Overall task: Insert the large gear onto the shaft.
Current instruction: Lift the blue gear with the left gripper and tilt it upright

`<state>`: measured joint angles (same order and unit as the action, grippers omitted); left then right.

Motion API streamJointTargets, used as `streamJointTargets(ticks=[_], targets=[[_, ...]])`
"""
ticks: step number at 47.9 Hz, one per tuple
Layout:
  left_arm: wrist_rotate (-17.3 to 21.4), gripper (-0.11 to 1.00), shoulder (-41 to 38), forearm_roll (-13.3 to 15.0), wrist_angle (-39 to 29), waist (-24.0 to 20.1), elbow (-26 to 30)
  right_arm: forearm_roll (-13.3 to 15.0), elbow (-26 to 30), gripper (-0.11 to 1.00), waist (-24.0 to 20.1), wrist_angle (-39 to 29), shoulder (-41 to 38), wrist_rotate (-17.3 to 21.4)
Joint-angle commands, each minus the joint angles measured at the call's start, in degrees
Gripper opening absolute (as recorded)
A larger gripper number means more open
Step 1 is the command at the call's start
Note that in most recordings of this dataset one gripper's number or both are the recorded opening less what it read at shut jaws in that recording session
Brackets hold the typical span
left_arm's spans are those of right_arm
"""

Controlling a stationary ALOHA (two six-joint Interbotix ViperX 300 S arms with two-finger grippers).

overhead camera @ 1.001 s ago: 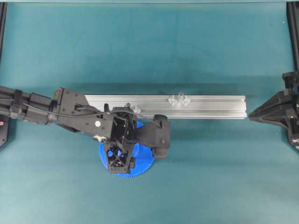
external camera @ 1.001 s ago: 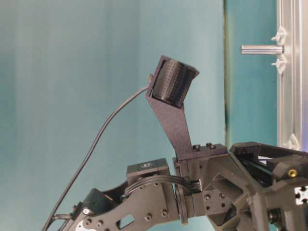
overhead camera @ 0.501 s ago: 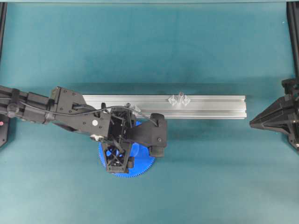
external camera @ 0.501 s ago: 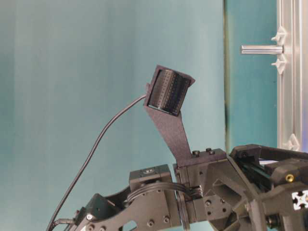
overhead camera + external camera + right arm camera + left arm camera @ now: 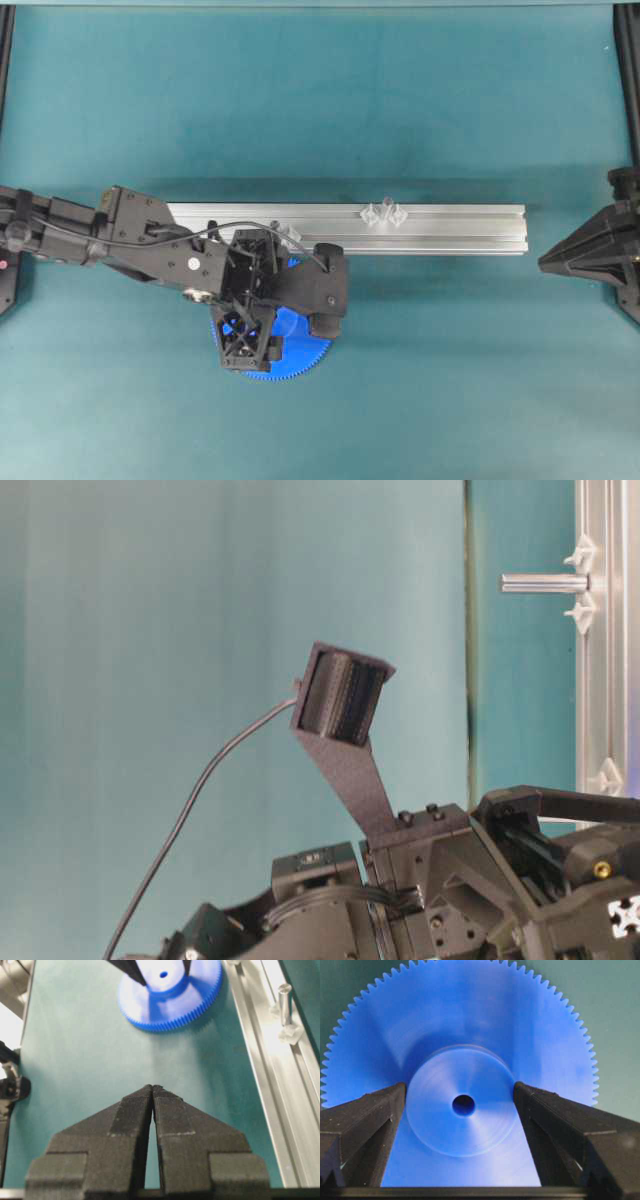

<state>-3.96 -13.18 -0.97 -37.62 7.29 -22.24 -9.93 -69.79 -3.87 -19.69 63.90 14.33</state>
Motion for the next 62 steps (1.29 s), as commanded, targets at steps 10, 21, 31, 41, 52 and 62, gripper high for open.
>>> streamJointTargets(ticks=[10,21,31,41,52,62], targets=[[0.3,0.91,0.0,-0.2,0.2,1.3,-1.7,-0.2,0.6,0.11,-0.2,0.3,-0.2,0.7],[-0.2,0.91,1.8,-0.2,2.2,1.4,-1.4,-0.3,0.7,0.11,-0.4,0.3,0.0,0.7],[1.0,0.91,2.0,-0.2,1.5,1.4,-2.2,-0.3,0.5,0.11,-0.7,0.3,0.5,0.7],[1.8,0.91,1.8,-0.2,0.8,1.3,-2.2,-0.2,0.5,0.11,-0.7,0.2,0.9,0.8],[2.0,0.91,2.5,-0.2,0.7,1.4,-3.2,-0.4,0.6,0.11,-0.7,-0.3,0.9,0.8],[3.2,0.91,2.7,-0.2,0.2,1.4,-4.2,-0.5,0.4,0.11,-0.7,-0.4,1.0,0.8]])
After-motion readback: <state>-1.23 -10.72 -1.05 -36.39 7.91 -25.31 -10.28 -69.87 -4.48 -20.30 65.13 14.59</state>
